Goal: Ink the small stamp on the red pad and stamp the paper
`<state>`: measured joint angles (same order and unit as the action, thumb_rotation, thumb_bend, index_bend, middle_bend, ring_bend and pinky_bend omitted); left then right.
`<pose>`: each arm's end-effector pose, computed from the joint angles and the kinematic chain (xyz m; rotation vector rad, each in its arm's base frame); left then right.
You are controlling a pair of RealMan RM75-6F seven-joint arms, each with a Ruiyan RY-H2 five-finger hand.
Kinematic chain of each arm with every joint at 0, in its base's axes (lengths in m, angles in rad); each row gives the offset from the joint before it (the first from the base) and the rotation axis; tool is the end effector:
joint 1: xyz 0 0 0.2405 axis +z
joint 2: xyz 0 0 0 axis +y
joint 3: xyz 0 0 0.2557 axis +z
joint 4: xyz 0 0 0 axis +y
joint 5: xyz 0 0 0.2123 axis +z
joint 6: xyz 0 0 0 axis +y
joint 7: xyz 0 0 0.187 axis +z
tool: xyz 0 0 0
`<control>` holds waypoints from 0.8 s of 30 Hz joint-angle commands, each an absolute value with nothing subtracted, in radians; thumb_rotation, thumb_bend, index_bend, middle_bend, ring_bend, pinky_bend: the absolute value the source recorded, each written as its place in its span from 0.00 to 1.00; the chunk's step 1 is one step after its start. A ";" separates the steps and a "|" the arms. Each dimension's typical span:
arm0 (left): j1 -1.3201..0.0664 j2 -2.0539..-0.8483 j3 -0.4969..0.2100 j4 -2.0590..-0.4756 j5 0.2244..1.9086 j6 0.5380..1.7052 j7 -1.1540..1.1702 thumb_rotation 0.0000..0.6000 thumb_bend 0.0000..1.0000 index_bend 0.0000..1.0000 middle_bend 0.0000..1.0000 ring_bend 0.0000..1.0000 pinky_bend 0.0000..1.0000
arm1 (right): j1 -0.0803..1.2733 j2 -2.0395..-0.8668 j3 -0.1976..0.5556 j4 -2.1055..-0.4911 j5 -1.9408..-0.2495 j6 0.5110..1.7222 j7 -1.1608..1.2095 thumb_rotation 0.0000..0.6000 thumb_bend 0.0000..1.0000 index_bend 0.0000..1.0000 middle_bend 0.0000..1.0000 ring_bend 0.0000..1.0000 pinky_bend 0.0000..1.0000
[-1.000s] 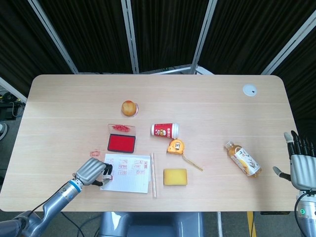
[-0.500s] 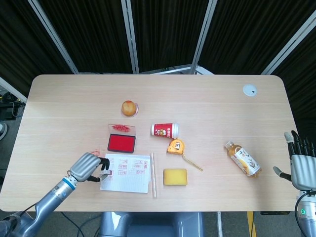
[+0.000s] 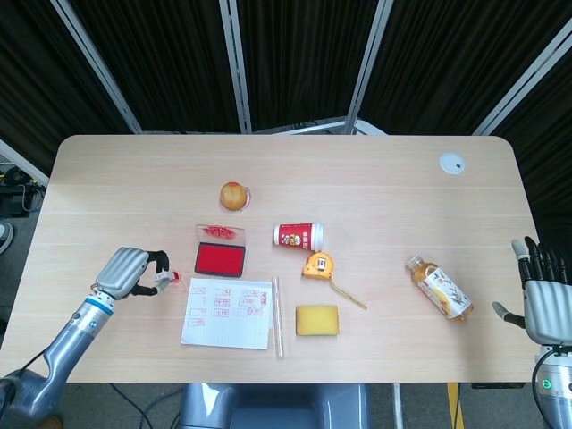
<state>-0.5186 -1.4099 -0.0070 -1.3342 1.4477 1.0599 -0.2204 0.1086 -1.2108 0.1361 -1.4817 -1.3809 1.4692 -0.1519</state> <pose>-0.2560 0.3348 0.0103 -1.7823 -1.1670 -0.9761 -0.3368 -0.2498 0.1627 1.2953 -0.7608 0.7660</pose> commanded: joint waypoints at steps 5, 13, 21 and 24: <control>-0.534 -1.489 -0.013 -1.202 1.401 0.979 -0.237 1.00 0.41 0.59 0.56 0.84 0.90 | 0.109 -1.213 0.136 -1.479 -1.378 1.466 -0.154 1.00 0.00 0.00 0.00 0.00 0.00; -0.536 -1.525 -0.018 -1.133 1.394 0.955 -0.247 1.00 0.41 0.58 0.55 0.84 0.90 | 0.109 -1.214 0.135 -1.475 -1.376 1.464 -0.155 1.00 0.00 0.00 0.00 0.00 0.00; -0.537 -1.556 -0.012 -1.078 1.397 0.934 -0.244 1.00 0.41 0.56 0.52 0.84 0.90 | 0.109 -1.215 0.135 -1.475 -1.374 1.463 -0.159 1.00 0.00 0.00 0.00 0.00 0.00; -0.536 -1.560 -0.014 -1.072 1.400 0.937 -0.248 1.00 0.41 0.55 0.51 0.84 0.90 | 0.110 -1.216 0.135 -1.474 -1.373 1.461 -0.159 1.00 0.00 0.00 0.00 0.00 0.00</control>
<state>-0.5362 -1.5594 -0.0134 -1.0721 1.3999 0.9364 -0.2474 0.1100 -1.2155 0.1349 -1.4743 -1.3727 1.4605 -0.1594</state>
